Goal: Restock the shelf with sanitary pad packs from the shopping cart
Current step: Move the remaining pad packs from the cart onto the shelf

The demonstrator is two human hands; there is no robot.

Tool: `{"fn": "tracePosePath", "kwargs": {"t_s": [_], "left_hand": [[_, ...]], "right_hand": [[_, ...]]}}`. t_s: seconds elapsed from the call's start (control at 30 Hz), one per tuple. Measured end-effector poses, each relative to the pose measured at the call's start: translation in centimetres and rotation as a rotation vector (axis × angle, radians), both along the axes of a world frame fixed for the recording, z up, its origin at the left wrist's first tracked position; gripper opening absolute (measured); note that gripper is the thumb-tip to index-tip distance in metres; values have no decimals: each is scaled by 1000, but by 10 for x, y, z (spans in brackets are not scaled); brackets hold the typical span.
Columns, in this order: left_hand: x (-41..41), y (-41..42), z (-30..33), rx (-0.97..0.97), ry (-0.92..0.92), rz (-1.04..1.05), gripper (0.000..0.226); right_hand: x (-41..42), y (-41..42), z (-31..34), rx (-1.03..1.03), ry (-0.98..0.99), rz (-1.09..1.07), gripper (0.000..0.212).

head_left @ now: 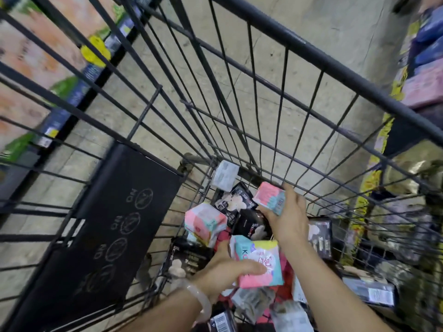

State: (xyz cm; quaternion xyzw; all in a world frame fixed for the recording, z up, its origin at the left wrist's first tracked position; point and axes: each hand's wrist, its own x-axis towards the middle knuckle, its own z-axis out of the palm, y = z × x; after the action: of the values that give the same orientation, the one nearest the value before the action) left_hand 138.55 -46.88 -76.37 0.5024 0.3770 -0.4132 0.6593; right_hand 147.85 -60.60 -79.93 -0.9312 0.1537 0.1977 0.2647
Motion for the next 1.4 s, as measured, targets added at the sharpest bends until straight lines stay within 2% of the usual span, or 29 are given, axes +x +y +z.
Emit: {"fn": "tracePosePath", "kwargs": {"t_s": [0.1,0.27,0.33,0.4,0.43,0.5,0.63,0.7,0.73,0.87,0.9,1.0,1.1,1.17,1.23,1.27,1.3,1.37,1.4], "left_hand": [[1,0,-1,-4,6,-21,87],[5,-1,2,-38,47,42,72],[6,0,2,-34,60,46,69],[9,2,1,-20,63,25,64],[10,2,2,-12,57,-3,58],[11,1,6,-8,18,-61,51],[7,5,6,-6,-34,-117,79],[4,8,3,-14,-32,-103,64],[3,9,2,-22,-41,-104,53],[4,10,1,-12,-64,-127,13],[5,9,1,1,-79,-144,12],[9,8,7,2,-164,-212,27],[13,9,15,10,-199,-325,44],[13,11,13,56,-162,-389,77],[10,9,7,88,-93,-385,122],[9,5,9,88,-95,-396,130],[6,2,11,51,-115,-405,124],[4,-4,20,30,-158,-345,82],[3,-3,21,29,-161,-322,84]], "right_hand": [[-3,-13,-3,-2,-26,89,47],[-32,-43,34,244,-267,71,41],[-53,-51,55,226,-434,264,41],[-76,-59,62,204,-460,496,40],[-84,-62,63,228,-401,539,41],[-87,-67,67,343,-255,472,45],[-67,-58,82,674,-74,42,36],[-59,-52,80,784,4,-149,28],[-57,-49,79,821,64,-210,33],[-54,-40,77,927,392,-330,85],[-55,-38,77,1001,482,-376,84],[-53,-33,81,1174,679,-426,42],[-51,-36,76,1091,719,-429,13],[-49,-38,73,1036,715,-397,15],[-48,-38,70,1034,716,-371,31],[-49,-37,69,1047,723,-368,42],[-49,-37,66,1061,742,-357,50],[-49,-34,64,1068,810,-303,52],[-49,-33,64,1065,852,-273,50]]}}
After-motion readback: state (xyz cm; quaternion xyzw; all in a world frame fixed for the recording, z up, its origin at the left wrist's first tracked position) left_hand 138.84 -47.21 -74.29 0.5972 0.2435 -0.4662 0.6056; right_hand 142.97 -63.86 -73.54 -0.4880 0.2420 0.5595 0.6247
